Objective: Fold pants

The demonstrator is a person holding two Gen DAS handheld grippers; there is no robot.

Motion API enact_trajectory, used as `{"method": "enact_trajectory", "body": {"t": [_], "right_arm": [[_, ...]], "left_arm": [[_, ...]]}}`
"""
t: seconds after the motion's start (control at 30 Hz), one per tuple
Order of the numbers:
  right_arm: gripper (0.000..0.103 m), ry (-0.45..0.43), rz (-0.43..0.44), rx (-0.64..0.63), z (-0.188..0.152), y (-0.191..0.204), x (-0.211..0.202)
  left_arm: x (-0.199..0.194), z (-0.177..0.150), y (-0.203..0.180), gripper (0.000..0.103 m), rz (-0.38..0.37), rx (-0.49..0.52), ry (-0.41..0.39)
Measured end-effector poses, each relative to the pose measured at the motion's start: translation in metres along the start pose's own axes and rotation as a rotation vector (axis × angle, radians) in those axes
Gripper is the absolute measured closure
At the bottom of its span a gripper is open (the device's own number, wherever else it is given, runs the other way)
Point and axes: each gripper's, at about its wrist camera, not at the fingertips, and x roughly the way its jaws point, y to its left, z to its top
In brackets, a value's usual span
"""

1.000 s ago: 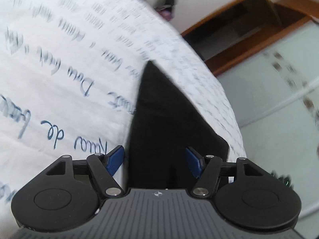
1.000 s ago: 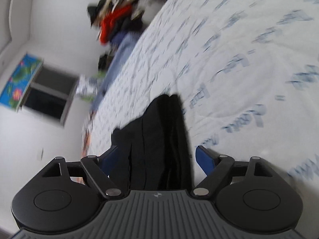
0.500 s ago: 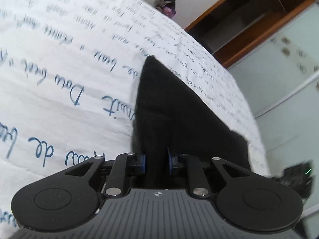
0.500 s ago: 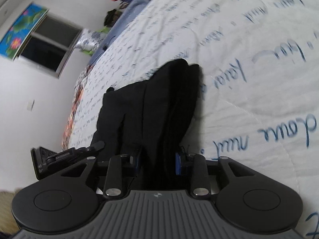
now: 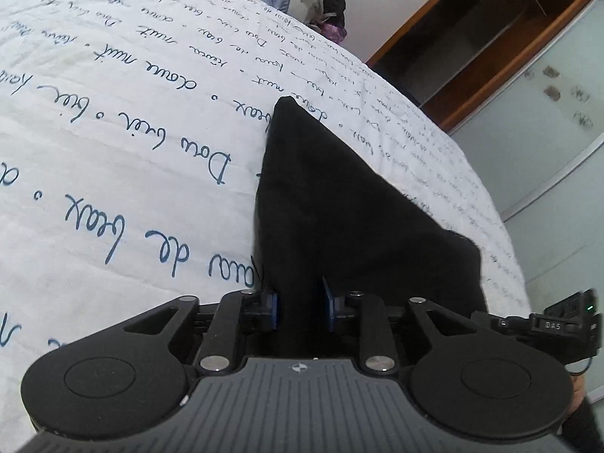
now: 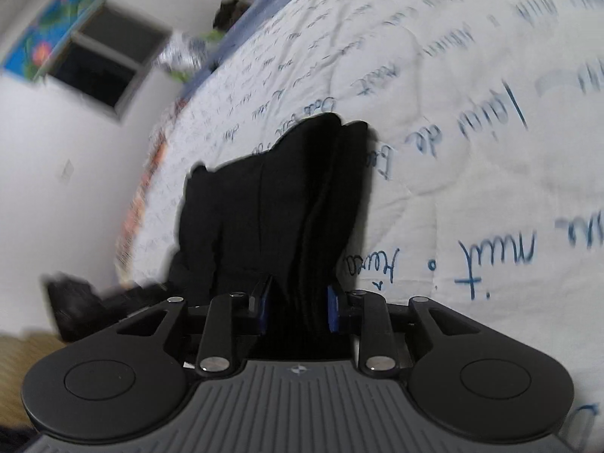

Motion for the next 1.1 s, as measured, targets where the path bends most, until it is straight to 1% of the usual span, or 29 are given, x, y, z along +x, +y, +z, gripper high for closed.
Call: {"method": "enact_trajectory", "body": {"t": [0.03,0.1,0.17,0.2,0.23,0.3,0.33,0.37,0.4,0.43,0.47,0.53,0.57,0.6,0.63,0.67,0.7,0.73,0.83,0.9,0.93,0.97,1.0,1.03,1.07,1.1], "right_arm": [[0.074,-0.009,0.003,0.015,0.0,-0.001,-0.004],[0.071,-0.058,-0.039,0.005,0.001,0.002,-0.021],[0.065,-0.151,-0.075,0.016,0.002,0.006,-0.042],[0.061,-0.201,-0.083,0.01,0.002,0.01,-0.051],[0.06,-0.243,-0.087,-0.007,0.002,0.017,-0.057],[0.059,-0.281,-0.082,-0.071,0.004,0.038,-0.054],[0.058,-0.294,-0.094,-0.109,0.006,0.05,-0.048],[0.057,-0.301,-0.112,-0.158,0.007,0.062,-0.039],[0.055,-0.308,-0.142,-0.218,0.006,0.074,-0.028],[0.051,-0.318,-0.183,-0.275,0.005,0.086,-0.015],[0.05,-0.32,-0.226,-0.33,0.004,0.095,-0.002],[0.049,-0.298,-0.317,-0.429,-0.003,0.108,0.025],[0.05,-0.274,-0.35,-0.455,-0.007,0.109,0.039],[0.048,-0.246,-0.388,-0.467,-0.01,0.107,0.053],[0.048,-0.238,-0.422,-0.484,-0.016,0.102,0.062],[0.048,-0.248,-0.438,-0.518,-0.023,0.1,0.065],[0.048,-0.255,-0.45,-0.553,-0.027,0.1,0.067],[0.048,-0.255,-0.459,-0.573,-0.029,0.101,0.068],[0.048,-0.241,-0.467,-0.565,-0.025,0.108,0.062],[0.047,-0.28,-0.465,-0.474,-0.024,0.109,0.042],[0.047,-0.309,-0.472,-0.42,-0.028,0.109,0.028],[0.046,-0.338,-0.467,-0.383,-0.034,0.109,0.016],[0.042,-0.364,-0.447,-0.37,-0.044,0.108,0.0],[0.031,-0.386,-0.436,-0.367,-0.056,0.107,-0.015],[0.026,-0.411,-0.439,-0.364,-0.069,0.106,-0.028],[0.022,-0.432,-0.448,-0.363,-0.082,0.104,-0.039]], "left_arm": [[-0.006,0.001,0.001,0.064,-0.013,-0.008,0.003],[-0.022,0.004,0.0,0.061,0.02,0.009,-0.018],[-0.043,0.008,-0.005,0.054,0.054,0.048,-0.086],[-0.053,0.011,-0.01,0.052,0.058,0.064,-0.127],[-0.06,0.014,-0.016,0.048,0.061,0.074,-0.171],[-0.065,0.018,-0.032,0.045,0.067,0.098,-0.265],[-0.061,0.019,-0.041,0.035,0.068,0.116,-0.309],[-0.054,0.02,-0.051,0.027,0.079,0.135,-0.337],[-0.043,0.02,-0.061,0.028,0.105,0.158,-0.356],[-0.03,0.017,-0.07,0.029,0.139,0.192,-0.363],[-0.017,0.013,-0.078,0.032,0.169,0.231,-0.348],[0.01,0.004,-0.088,0.035,0.188,0.297,-0.273],[0.024,-0.002,-0.089,0.037,0.198,0.322,-0.227],[0.035,-0.009,-0.088,0.037,0.215,0.351,-0.199],[0.042,-0.019,-0.087,0.036,0.228,0.403,-0.212],[0.044,-0.032,-0.085,0.036,0.233,0.467,-0.263],[0.046,-0.039,-0.085,0.036,0.237,0.496,-0.283],[0.045,-0.038,-0.085,0.035,0.239,0.489,-0.281],[0.042,-0.033,-0.085,0.033,0.229,0.481,-0.26],[0.03,-0.033,-0.091,0.034,0.257,0.472,-0.254],[0.016,-0.036,-0.093,0.032,0.246,0.45,-0.269],[0.001,-0.041,-0.092,0.03,0.21,0.428,-0.298],[-0.014,-0.047,-0.089,0.025,0.17,0.411,-0.33],[-0.026,-0.054,-0.086,0.015,0.154,0.397,-0.358],[-0.034,-0.061,-0.085,0.01,0.161,0.387,-0.377],[-0.038,-0.065,-0.084,0.011,0.174,0.386,-0.382]]}}
